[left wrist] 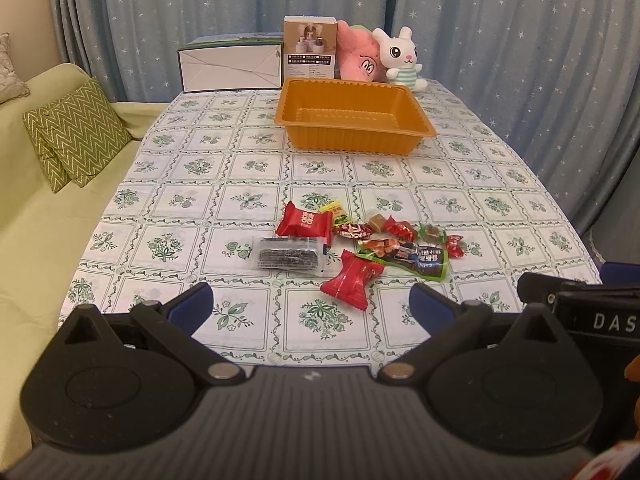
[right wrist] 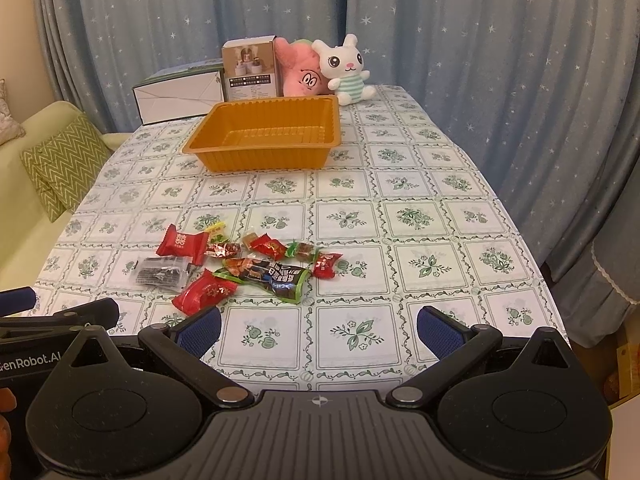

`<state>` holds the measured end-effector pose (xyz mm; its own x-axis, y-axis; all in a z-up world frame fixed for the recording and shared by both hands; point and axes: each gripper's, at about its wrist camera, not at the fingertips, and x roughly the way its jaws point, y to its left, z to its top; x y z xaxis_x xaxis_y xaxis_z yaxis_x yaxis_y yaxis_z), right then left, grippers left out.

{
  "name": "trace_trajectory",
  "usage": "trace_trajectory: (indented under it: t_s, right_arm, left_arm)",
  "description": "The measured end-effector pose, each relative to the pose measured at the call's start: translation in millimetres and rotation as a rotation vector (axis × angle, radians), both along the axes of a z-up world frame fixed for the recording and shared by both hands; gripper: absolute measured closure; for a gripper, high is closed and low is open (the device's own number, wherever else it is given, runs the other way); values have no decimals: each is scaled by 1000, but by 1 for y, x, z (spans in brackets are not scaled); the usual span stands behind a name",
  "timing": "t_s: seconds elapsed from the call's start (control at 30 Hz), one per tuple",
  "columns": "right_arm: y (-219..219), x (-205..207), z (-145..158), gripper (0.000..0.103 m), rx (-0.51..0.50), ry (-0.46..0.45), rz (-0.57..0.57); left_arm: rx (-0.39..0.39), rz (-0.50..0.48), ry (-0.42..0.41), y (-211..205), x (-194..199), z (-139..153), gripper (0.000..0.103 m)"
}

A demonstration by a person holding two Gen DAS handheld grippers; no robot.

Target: Organize snacks

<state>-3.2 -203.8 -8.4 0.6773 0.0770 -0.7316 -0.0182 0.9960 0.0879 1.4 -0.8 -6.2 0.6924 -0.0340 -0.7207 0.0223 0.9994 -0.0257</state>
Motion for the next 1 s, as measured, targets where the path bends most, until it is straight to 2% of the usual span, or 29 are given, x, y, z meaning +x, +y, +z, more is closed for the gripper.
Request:
trace_trajectory:
  t_s: [1.0]
  right_arm:
    - [-4,3,1,0,-5,-5,-5]
  left_arm:
    - [10,-4,-1,-1,3,-1,0]
